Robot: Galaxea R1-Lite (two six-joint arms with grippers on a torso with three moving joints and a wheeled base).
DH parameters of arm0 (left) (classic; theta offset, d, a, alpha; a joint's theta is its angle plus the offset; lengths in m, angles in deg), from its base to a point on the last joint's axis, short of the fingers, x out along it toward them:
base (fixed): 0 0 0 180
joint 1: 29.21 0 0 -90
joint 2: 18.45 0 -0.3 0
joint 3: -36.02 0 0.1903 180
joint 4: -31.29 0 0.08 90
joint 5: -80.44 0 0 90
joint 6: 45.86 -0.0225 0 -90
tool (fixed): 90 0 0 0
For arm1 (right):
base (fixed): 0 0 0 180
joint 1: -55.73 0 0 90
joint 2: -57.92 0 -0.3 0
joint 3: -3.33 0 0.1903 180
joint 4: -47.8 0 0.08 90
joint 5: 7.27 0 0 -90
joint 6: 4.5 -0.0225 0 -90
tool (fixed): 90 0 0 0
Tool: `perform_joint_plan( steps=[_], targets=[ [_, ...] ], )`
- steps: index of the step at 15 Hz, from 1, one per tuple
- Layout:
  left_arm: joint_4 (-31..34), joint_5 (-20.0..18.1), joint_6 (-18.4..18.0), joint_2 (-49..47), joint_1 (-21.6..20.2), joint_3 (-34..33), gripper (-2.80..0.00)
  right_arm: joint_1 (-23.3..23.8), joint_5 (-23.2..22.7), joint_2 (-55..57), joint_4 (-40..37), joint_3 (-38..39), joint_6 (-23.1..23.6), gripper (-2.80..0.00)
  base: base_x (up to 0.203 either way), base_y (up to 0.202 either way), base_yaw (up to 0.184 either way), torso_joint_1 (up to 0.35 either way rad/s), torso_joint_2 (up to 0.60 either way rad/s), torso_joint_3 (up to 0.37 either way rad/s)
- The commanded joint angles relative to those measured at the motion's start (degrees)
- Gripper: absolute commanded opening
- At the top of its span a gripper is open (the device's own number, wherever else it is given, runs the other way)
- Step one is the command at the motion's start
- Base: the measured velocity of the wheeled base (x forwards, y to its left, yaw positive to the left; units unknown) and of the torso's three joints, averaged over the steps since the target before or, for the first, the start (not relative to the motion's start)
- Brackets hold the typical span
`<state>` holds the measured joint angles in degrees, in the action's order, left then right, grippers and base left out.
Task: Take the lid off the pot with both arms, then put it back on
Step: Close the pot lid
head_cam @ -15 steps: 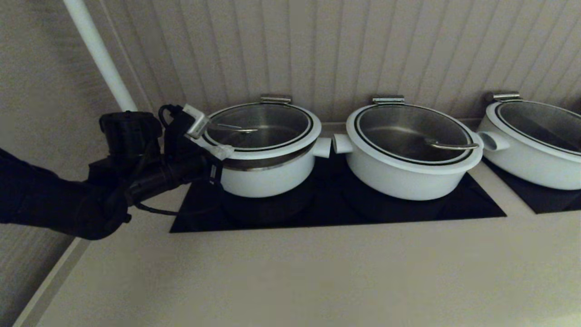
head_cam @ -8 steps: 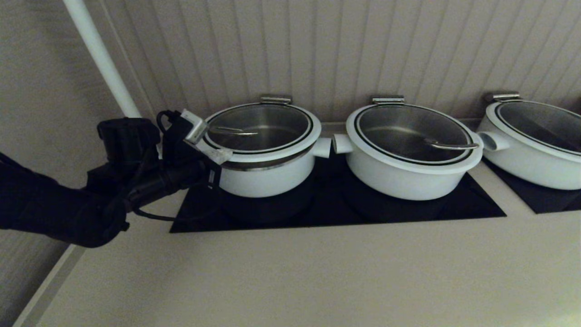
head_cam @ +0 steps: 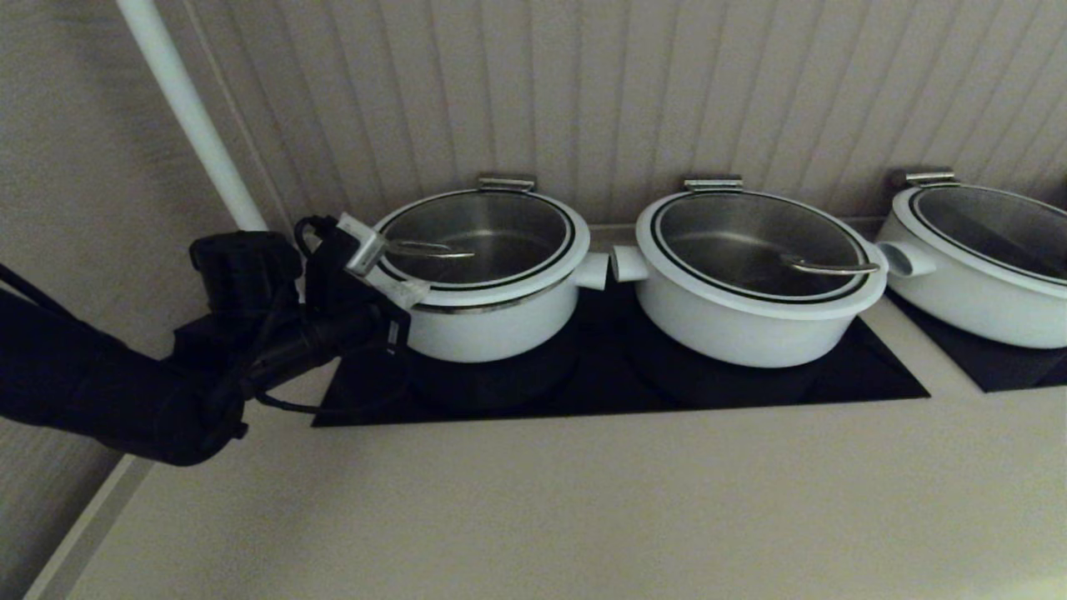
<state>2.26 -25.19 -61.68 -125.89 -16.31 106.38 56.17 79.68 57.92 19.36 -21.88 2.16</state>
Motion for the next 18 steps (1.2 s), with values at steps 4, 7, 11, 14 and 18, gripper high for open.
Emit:
perform_joint_plan(
  steps=[4,7,11,14,18],
  targets=[
    [-0.3,-0.1,-0.2,-1.0,0.0,-0.1,-2.80,0.0,0.0,0.0,0.0,0.0,0.0,-2.80,0.000,0.000,0.000,0.000,0.00,0.000],
    [-0.4,0.0,-0.2,-1.3,0.0,-0.3,-2.80,0.0,0.0,0.0,0.0,0.0,0.1,-2.80,0.000,0.000,0.000,0.000,0.00,0.000],
    [-4.6,0.5,-0.1,-2.6,0.0,-1.8,-2.80,0.0,0.0,0.0,0.0,0.0,0.1,-2.80,0.000,0.000,0.000,0.000,0.00,0.000],
    [-7.3,1.1,0.1,-2.7,-0.1,-4.6,-2.80,0.0,0.0,0.0,0.0,0.0,0.1,-2.80,0.000,0.000,0.000,0.000,0.00,0.000],
    [-7.4,1.1,0.1,-2.4,-0.1,-5.0,-2.80,0.0,0.0,0.0,0.0,-0.1,0.1,-2.80,0.000,0.000,0.000,0.000,0.00,0.000]
  ],
)
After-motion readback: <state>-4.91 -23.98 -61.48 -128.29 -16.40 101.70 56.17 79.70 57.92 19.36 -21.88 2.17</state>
